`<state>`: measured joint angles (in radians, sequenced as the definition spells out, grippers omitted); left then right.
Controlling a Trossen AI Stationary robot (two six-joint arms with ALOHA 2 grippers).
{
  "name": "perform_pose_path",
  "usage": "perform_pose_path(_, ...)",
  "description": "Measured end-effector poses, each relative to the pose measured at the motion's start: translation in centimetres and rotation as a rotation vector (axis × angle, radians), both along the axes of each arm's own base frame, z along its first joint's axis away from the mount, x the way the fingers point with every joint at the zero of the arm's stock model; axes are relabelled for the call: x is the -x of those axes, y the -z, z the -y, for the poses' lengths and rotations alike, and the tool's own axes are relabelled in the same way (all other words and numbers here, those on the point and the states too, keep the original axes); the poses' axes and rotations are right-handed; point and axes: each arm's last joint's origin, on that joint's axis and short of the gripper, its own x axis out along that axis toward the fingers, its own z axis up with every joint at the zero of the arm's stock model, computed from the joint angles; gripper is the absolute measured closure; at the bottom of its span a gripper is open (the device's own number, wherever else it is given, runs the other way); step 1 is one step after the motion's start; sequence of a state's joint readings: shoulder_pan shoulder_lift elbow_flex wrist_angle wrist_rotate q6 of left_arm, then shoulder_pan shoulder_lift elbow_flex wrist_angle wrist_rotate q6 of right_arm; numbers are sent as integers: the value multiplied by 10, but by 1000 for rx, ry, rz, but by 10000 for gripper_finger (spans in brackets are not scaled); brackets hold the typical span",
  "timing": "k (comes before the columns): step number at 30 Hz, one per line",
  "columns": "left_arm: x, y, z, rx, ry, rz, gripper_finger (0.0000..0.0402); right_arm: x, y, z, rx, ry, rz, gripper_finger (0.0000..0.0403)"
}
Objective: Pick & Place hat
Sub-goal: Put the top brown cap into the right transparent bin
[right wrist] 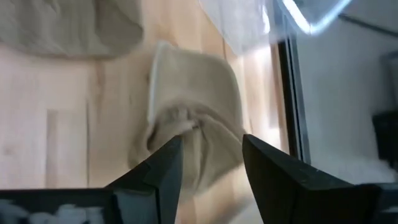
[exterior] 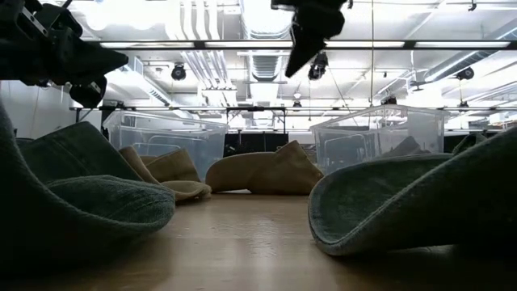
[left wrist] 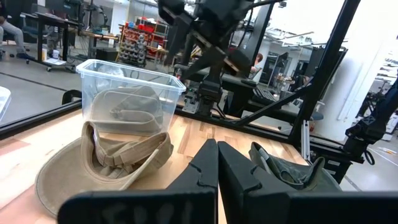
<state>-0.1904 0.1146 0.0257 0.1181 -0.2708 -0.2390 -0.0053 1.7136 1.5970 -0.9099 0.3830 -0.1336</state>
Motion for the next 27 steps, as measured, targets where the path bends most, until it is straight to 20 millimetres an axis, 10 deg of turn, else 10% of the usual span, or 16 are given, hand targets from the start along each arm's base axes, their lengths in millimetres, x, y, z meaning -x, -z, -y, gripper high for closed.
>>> perform_pose_path(13, 0, 0, 0, 0, 0, 0, 399, -15, 21, -12, -55, -74, 137, 262)
perform_pose_path(27, 0, 0, 0, 0, 0, 0, 399, -52, 106, -13, -21, -128, -65, 269)
